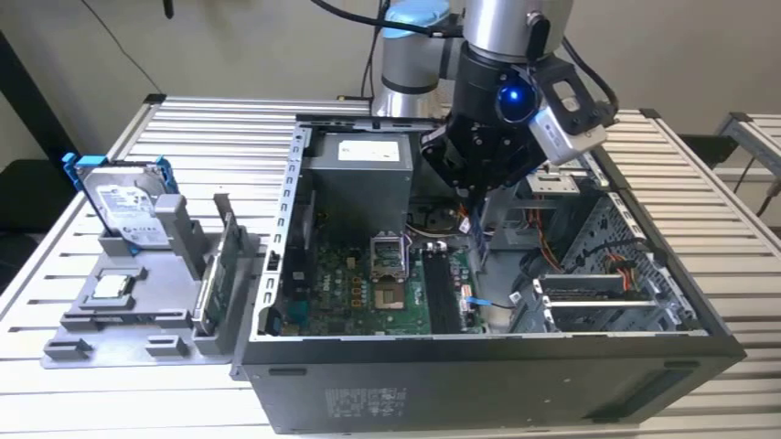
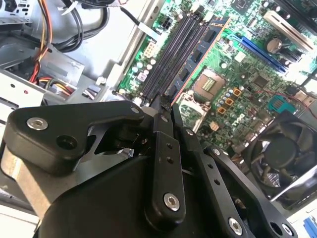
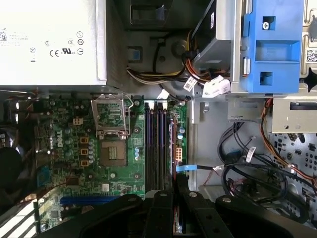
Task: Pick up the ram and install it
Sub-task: 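Insert the ram into the slot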
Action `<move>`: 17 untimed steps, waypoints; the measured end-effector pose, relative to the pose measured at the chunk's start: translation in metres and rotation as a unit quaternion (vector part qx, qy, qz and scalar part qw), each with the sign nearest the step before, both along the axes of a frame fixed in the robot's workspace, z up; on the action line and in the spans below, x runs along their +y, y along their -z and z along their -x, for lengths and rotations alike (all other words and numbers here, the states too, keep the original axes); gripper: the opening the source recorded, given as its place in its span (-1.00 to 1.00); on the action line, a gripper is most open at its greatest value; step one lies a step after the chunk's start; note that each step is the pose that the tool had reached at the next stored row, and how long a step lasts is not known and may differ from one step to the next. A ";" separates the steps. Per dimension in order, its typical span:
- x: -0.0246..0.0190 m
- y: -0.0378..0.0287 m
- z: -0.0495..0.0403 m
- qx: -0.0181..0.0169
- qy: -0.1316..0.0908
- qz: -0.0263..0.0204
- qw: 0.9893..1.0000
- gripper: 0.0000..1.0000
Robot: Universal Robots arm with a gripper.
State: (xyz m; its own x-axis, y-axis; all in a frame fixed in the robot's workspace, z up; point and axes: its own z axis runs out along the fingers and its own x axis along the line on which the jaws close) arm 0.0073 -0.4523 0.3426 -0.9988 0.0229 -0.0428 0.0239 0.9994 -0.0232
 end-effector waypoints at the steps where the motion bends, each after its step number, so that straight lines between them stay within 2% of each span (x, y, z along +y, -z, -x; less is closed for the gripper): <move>1: 0.0000 0.0005 0.0000 0.000 0.000 0.000 1.000 -0.72; 17: 0.0000 0.0078 0.0000 0.000 0.002 0.000 1.000 -0.72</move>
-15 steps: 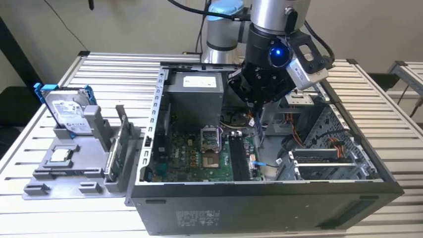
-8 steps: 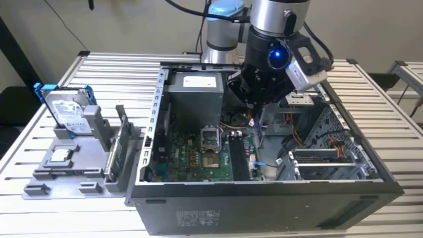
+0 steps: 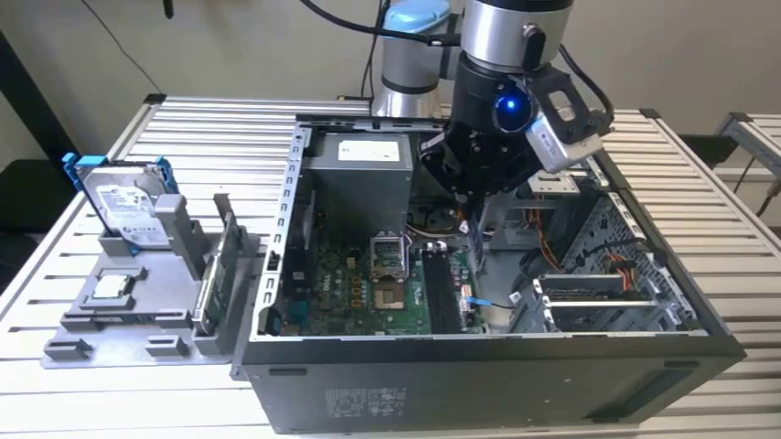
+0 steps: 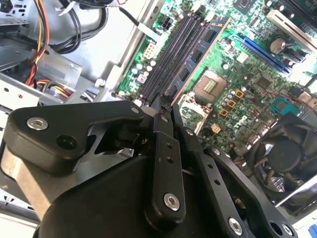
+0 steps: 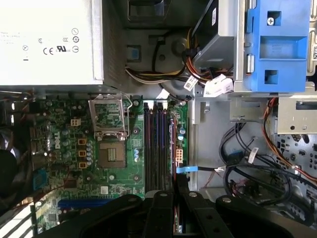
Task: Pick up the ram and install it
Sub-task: 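Insert the ram into the slot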
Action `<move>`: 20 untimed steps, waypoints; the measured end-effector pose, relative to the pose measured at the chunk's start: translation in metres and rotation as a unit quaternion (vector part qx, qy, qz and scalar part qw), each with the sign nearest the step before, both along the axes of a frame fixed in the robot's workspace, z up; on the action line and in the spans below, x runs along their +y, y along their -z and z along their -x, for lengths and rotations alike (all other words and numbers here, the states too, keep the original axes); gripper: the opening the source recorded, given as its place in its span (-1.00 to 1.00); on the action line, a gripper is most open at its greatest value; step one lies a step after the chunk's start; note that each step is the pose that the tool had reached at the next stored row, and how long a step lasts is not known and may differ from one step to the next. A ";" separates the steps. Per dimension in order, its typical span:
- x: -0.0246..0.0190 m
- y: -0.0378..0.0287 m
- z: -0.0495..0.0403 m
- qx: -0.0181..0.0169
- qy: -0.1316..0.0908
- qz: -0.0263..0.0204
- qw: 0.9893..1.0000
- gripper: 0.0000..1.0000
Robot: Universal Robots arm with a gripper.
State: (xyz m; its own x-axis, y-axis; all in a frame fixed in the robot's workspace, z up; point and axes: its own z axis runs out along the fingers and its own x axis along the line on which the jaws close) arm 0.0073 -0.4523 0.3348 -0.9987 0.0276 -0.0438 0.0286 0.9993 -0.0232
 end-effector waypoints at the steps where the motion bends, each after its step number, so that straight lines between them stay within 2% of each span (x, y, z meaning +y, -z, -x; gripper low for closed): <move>1: 0.0000 0.0002 0.0000 0.000 0.000 0.000 1.000 -0.72; 5: 0.0003 0.0040 0.0000 0.000 0.000 0.001 1.000 -0.72; 8: 0.0029 0.0067 0.0000 0.000 0.000 0.013 1.000 -0.72; 10: 0.0045 0.0101 0.0000 0.000 0.000 0.015 1.000 -0.72; 13: 0.0086 0.0152 0.0000 0.000 0.000 0.017 1.000 -0.72; 16: 0.0152 0.0197 -0.0002 0.000 0.000 0.020 1.000 -0.72; 18: 0.0173 0.0235 -0.0006 0.000 0.000 0.020 1.000 -0.72; 20: 0.0188 0.0258 -0.0008 0.000 0.000 0.024 1.000 -0.72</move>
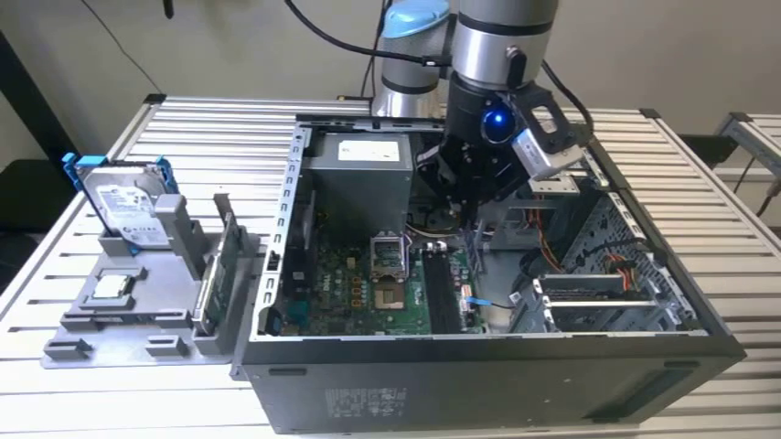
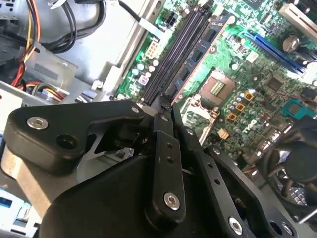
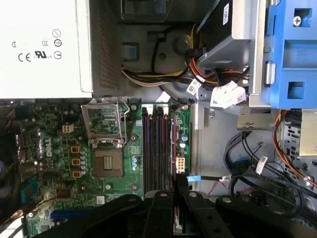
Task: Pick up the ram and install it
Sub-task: 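Insert the ram into the slot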
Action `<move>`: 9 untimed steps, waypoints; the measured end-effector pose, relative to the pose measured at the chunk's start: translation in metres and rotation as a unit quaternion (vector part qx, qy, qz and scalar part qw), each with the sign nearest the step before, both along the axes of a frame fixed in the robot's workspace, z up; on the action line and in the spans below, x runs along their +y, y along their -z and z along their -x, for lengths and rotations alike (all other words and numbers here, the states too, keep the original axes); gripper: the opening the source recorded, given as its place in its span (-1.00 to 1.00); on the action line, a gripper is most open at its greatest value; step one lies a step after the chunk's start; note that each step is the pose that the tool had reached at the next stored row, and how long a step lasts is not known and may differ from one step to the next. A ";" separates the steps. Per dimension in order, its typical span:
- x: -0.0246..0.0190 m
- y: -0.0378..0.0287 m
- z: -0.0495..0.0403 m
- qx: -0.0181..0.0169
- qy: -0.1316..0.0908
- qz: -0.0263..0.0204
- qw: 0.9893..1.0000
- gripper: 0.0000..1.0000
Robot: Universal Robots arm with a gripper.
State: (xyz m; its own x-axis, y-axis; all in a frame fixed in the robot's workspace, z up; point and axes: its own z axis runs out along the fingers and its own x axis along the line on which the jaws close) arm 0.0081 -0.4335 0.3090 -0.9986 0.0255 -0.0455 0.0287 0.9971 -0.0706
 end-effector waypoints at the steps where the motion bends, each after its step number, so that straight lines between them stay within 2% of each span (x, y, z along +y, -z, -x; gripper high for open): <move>1: 0.0010 0.0012 -0.0003 0.000 0.000 0.002 1.000 -0.72; 3: 0.0025 0.0044 -0.0016 0.000 0.000 0.004 1.000 -0.72; 7: 0.0030 0.0115 -0.0033 0.000 0.000 0.006 1.000 -0.72; 9: 0.0030 0.0141 -0.0034 0.000 0.000 0.010 1.000 -0.72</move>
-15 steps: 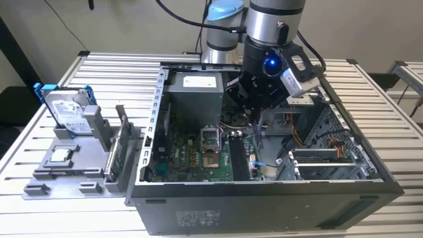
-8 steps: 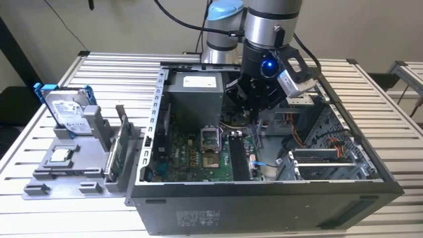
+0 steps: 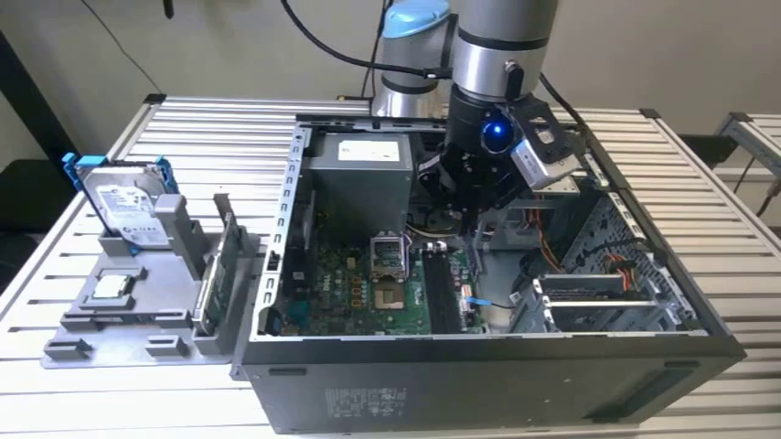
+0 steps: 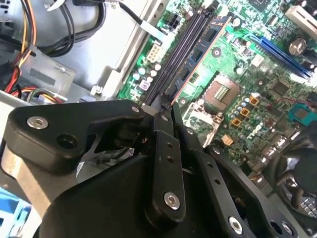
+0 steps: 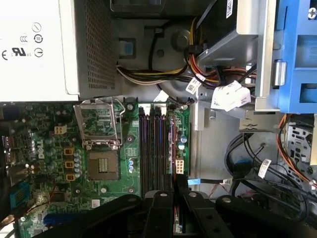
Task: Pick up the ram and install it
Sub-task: 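Insert the ram into the slot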
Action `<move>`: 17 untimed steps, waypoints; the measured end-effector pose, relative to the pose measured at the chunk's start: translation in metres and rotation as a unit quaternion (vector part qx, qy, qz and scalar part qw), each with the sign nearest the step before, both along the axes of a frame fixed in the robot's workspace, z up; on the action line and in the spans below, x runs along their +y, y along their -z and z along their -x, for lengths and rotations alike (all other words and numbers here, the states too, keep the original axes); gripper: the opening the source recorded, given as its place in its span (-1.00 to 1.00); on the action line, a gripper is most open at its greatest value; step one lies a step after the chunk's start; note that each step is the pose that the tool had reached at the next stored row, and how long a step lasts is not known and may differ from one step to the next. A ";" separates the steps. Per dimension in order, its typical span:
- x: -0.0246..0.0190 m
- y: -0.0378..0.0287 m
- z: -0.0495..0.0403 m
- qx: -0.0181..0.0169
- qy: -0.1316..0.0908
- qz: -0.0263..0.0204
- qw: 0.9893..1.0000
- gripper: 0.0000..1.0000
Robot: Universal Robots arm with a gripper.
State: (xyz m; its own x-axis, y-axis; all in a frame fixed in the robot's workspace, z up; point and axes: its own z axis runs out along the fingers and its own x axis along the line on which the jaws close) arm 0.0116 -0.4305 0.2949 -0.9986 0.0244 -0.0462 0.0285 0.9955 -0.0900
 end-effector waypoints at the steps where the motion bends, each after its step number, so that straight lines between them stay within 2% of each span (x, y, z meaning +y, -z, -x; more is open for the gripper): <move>1: 0.0000 0.0010 0.0000 0.000 0.000 0.003 1.000 -0.72; 3: 0.0001 0.0040 -0.0001 0.000 0.000 0.006 1.000 -0.72; 13: 0.0001 0.0222 0.0000 0.000 -0.001 0.007 1.000 -0.72; 17: -0.0034 0.0278 0.0001 0.000 -0.003 0.007 1.000 -0.72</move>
